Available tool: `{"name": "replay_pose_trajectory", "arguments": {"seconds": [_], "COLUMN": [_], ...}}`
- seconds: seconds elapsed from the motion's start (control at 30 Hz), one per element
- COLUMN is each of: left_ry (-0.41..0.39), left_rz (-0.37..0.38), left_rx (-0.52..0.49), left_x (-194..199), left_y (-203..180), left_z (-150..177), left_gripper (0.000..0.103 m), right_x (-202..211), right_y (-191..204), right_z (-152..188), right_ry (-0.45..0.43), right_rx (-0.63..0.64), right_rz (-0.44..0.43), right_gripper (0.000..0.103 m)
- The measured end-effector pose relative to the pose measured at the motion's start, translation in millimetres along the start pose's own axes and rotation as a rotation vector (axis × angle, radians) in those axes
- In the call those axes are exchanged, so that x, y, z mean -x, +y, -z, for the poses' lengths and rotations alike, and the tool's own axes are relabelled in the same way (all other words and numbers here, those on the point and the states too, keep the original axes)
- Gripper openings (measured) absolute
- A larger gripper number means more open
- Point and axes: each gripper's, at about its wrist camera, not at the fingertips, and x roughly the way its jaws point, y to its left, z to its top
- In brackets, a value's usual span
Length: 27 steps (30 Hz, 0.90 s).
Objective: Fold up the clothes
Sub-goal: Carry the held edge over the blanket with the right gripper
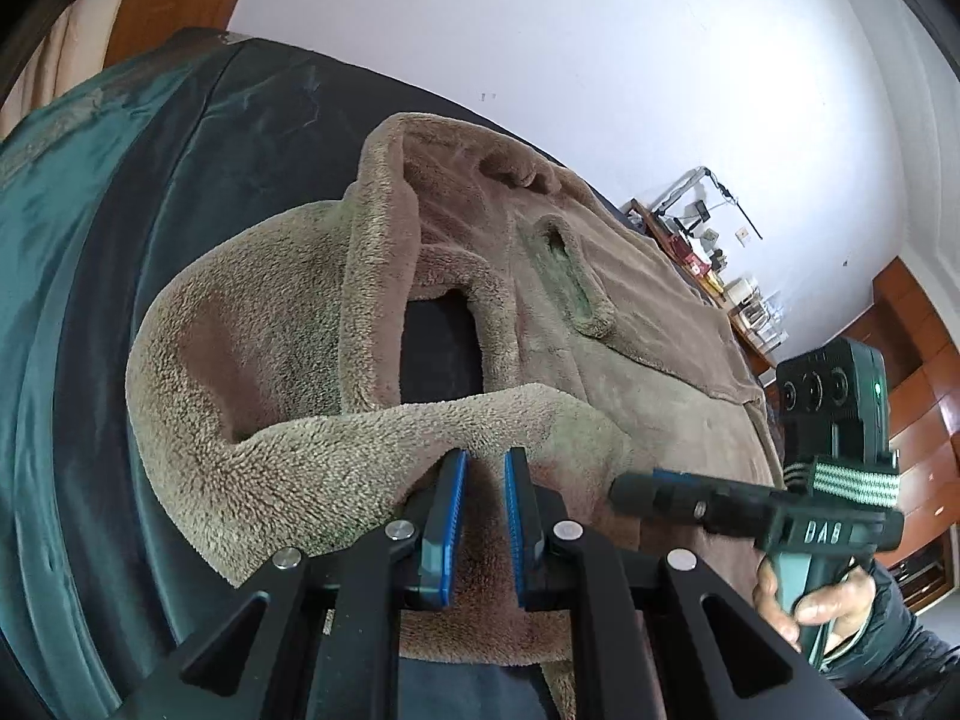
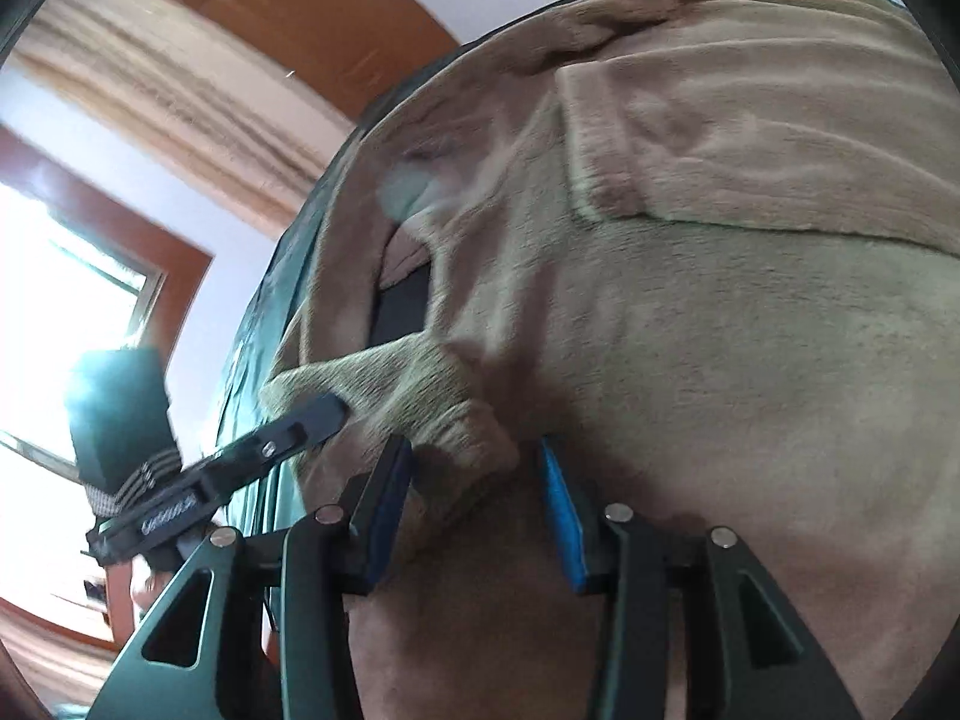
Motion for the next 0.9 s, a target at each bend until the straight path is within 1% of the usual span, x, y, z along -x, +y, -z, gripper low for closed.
{"name": "replay_pose_trajectory", "arguments": {"seconds": [0.1,0.2,0.27,0.3,0.33,0.37,0.43,0.47,0.57,0.7,0.77,0.9], "left_ry": [-0.003,-0.005,-0.014,-0.022,-0.036,-0.051,-0.087,-0.105,-0.155,-0.138,-0.129,-0.111], "left_rz": [-0.004,-0.005,-0.015,-0.022,-0.026,-0.029,-0.04,-0.045,-0.06,-0.063,-0.065,-0.068], "left_rx": [0.002,0.006,0.01,0.013,0.019,0.022,0.029,0.031,0.038,0.039,0.039,0.039], "left_x": [1.1,1.5,3.3,5.0,7.9,11.5,20.7,25.5,39.3,31.2,27.2,19.1], "left_y": [0.7,1.3,0.5,0.1,0.1,-0.2,-0.9,-0.8,-0.6,-1.7,-2.2,-3.3], "left_z": [0.7,0.8,0.7,0.6,-0.7,-2.4,-7.1,-10.9,-22.1,-22.6,-22.9,-23.4], "left_gripper": [0.014,0.014,0.014,0.014,0.014,0.014,0.014,0.014,0.014,0.014,0.014,0.014], "right_x": [-5.5,-4.6,-4.0,-3.7,-3.4,-3.2,-2.6,-2.3,20.2,53.0,65.2,76.4], "right_y": [9.5,15.7,19.8,21.9,24.0,26.0,30.1,32.2,46.4,63.4,62.9,44.4], "right_z": [1.1,-0.9,-2.2,-2.9,-3.6,-4.2,-5.6,-6.2,-16.1,-31.9,-37.5,-41.5], "right_ry": [0.009,0.0,-0.006,-0.009,-0.013,-0.016,-0.022,-0.025,-0.103,-0.211,-0.252,-0.284], "right_rx": [0.05,0.073,0.089,0.097,0.104,0.112,0.128,0.136,0.201,0.274,0.274,0.23], "right_rz": [0.002,0.004,0.005,0.006,0.007,0.008,0.009,0.01,0.024,0.035,0.044,0.098], "right_gripper": [0.047,0.047,0.045,0.038,0.033,0.03,0.018,0.017,0.016,0.015,0.015,0.015]}}
